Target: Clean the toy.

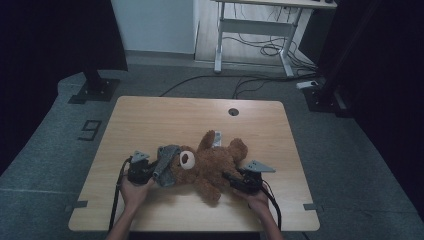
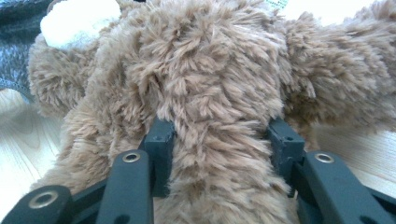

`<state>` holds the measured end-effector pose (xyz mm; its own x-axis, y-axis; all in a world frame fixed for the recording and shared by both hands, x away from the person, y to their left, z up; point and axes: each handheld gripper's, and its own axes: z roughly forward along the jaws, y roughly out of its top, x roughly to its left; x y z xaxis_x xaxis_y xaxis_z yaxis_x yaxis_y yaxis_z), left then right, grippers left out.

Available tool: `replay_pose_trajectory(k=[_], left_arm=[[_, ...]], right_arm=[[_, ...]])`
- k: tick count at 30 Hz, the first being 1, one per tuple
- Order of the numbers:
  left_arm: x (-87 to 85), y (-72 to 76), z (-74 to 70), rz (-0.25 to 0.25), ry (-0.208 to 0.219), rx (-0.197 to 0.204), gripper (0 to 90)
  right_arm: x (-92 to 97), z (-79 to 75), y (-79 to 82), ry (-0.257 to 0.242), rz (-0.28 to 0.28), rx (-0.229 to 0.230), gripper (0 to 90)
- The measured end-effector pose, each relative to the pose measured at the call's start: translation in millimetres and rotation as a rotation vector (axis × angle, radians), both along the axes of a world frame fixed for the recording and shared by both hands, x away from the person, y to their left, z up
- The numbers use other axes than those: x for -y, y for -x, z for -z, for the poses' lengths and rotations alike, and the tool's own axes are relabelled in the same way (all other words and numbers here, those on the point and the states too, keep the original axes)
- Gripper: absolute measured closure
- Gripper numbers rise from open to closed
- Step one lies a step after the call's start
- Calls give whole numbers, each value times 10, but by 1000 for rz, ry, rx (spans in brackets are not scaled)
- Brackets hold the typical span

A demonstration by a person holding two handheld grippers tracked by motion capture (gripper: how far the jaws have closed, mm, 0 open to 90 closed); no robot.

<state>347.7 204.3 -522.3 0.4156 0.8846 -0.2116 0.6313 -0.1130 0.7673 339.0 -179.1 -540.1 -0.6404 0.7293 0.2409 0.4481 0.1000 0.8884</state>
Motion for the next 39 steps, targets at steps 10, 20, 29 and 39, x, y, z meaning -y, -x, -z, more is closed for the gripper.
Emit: replay_pose_trajectory(k=[10, 20, 29, 39], left_arm=[[-39, 66, -499, 18, 49, 124, 804], [625, 91, -1153, 201, 90, 236, 805], [1403, -61, -1053, 305, 40, 192, 805], [1882, -109, -664, 348, -56, 144, 805]], right_arm=[[6, -1, -6, -10, 7, -10, 540], [5, -3, -4, -9, 9, -10, 539], [8, 1, -5, -15, 7, -11, 539], [12, 7, -7, -17, 9, -10, 538]])
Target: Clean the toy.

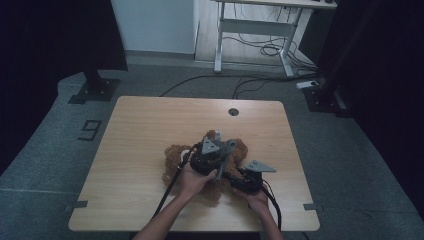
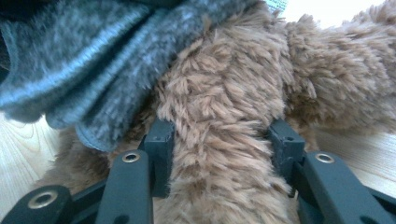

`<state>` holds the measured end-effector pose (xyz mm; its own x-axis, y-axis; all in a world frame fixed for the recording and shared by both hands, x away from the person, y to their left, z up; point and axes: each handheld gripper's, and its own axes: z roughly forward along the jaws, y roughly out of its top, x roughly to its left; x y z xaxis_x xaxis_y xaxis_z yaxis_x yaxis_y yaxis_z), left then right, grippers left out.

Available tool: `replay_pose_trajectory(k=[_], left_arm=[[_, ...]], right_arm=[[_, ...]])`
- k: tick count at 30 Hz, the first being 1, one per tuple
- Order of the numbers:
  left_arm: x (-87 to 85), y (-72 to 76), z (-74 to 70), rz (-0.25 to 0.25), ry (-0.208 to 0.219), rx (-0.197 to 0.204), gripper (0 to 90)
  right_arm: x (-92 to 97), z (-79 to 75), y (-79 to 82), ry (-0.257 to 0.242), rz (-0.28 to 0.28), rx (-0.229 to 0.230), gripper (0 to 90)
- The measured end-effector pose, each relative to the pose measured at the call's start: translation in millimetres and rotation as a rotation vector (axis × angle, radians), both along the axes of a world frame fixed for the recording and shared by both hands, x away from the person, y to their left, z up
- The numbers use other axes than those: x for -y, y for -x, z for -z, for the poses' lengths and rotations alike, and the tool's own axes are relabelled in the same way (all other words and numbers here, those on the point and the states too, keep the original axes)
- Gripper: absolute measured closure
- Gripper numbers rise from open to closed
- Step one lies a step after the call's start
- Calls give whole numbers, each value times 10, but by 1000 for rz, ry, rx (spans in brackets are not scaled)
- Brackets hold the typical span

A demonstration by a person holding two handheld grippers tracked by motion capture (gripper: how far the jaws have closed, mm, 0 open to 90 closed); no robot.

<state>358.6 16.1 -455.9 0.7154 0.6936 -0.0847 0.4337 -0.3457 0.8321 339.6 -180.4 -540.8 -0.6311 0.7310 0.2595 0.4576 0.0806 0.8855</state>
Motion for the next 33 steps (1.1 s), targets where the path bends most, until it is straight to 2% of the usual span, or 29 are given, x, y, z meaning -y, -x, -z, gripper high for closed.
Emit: replay_pose_trajectory(k=[3, 7, 9, 12, 17, 20, 22, 25, 29, 33], left_arm=[[-16, 9, 7, -6, -15, 16, 806], [-225, 33, 6, -65, -25, 46, 808], [-363, 45, 5, -91, -10, 44, 808], [-660, 74, -16, -138, 4, 61, 807], [-1161, 122, -64, -201, 69, 61, 807], [-1399, 140, -6, -243, 74, 43, 808], [-1531, 139, 98, -270, 64, 13, 807], [-1638, 128, 247, -285, 68, -31, 807], [-1717, 142, 345, -304, 53, -50, 806], [-1869, 129, 491, -333, 28, -121, 805]], right_arm=[[-2, 0, 2, 0, 2, 1, 538], [-22, -4, 14, 18, 14, 18, 542], [-30, -6, 19, 21, 21, 18, 545], [-30, -7, 21, 23, 21, 18, 549], [-43, -7, 29, 31, 27, 29, 551], [-41, -4, 27, 29, 29, 28, 551], [-43, -4, 29, 29, 30, 28, 551], [-44, -4, 29, 29, 29, 29, 551], [-49, -6, 31, 31, 26, 29, 551], [-44, -6, 32, 29, 25, 26, 551]])
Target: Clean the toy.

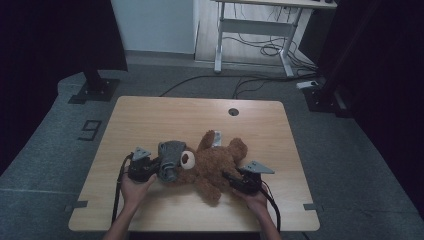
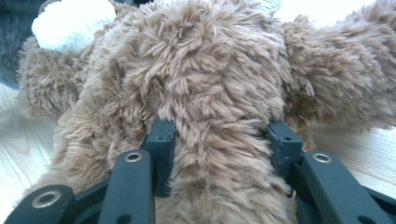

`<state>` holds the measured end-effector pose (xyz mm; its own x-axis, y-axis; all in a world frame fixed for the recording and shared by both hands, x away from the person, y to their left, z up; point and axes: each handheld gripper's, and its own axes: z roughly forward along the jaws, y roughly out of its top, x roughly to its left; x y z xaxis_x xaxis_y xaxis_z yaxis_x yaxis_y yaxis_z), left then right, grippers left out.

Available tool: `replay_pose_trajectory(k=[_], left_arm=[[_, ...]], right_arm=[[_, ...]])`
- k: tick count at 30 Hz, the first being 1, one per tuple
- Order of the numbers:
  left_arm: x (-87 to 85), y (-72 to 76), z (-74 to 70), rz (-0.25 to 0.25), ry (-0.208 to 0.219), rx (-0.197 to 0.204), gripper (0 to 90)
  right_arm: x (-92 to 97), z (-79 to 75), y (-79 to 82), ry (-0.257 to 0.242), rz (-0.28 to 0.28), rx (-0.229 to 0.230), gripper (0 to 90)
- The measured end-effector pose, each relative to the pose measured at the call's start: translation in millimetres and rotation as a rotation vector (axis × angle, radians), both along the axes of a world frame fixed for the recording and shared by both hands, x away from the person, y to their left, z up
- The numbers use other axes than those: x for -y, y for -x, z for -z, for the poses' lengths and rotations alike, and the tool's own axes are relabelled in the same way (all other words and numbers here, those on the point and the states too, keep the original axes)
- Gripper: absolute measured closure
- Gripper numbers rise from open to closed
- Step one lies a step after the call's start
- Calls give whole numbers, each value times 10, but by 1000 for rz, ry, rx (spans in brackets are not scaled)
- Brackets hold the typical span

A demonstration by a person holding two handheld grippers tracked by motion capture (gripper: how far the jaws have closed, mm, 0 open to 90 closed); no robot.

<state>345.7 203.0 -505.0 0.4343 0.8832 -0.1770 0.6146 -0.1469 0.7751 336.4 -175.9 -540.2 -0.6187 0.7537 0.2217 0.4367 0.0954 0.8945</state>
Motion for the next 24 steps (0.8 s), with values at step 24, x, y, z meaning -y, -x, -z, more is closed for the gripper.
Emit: replay_pose_trajectory(k=[24], left_arm=[[203, -369, -192, 3, 130, 6, 822]], right_arm=[[-134, -205, -156, 24, -5, 227, 668]])
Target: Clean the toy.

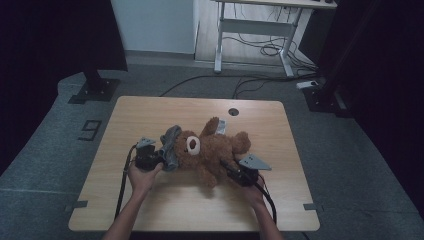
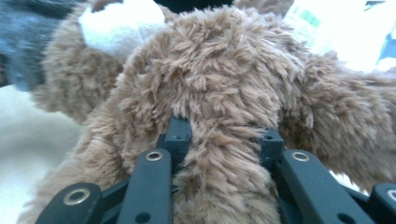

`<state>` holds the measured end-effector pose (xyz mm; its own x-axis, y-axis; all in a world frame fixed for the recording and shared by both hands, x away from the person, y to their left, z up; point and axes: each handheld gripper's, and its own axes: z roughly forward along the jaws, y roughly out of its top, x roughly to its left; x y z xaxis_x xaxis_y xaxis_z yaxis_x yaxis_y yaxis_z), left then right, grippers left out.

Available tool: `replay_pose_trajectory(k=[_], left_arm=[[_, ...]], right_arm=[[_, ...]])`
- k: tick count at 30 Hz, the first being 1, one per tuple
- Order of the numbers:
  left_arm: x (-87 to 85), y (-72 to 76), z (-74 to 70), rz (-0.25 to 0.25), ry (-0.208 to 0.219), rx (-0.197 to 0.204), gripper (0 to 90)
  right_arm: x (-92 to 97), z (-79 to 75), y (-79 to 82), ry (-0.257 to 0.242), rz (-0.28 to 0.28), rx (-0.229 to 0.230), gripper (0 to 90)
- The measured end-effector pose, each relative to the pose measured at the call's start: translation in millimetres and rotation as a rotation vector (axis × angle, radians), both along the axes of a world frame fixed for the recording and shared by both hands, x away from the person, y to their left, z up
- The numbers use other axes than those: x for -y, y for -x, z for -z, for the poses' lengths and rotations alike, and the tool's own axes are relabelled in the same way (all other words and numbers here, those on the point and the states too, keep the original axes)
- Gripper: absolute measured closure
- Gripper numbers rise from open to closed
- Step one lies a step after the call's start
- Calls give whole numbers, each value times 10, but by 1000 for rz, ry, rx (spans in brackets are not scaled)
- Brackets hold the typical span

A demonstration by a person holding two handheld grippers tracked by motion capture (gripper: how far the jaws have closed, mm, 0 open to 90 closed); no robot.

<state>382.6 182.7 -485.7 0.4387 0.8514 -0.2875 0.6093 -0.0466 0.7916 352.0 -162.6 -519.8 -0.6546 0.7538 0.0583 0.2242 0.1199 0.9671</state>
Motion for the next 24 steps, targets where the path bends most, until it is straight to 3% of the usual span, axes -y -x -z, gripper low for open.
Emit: replay_pose_trajectory(k=[3, 6, 9, 13, 16, 18, 19, 21, 24], left_arm=[[41, -121, 34, -11, -21, -22, 821], [55, -176, 159, -12, -47, -60, 820], [16, -152, 288, -14, -41, -82, 818], [-79, -87, 306, 0, -28, -88, 809], [-209, -14, 198, -4, 5, -59, 803], [-262, 28, 77, -10, 27, -24, 802], [-268, 60, -54, -9, 39, 12, 802], [-214, 82, -233, 7, 36, 55, 801], [-67, 65, -405, 43, 30, 89, 798]], right_arm=[[3, -43, -135, 40, 37, 19, 667], [-11, 37, -236, 113, 54, -6, 666], [-2, 114, -237, 134, 43, -13, 663], [30, 172, -150, 152, 10, -29, 657], [84, 219, -66, 161, -10, -37, 655], [77, 226, -27, 184, -23, -37, 653], [69, 225, -13, 195, -27, -35, 653], [54, 226, 12, 206, -30, -39, 652], [64, 230, 12, 202, -33, -48, 652]])
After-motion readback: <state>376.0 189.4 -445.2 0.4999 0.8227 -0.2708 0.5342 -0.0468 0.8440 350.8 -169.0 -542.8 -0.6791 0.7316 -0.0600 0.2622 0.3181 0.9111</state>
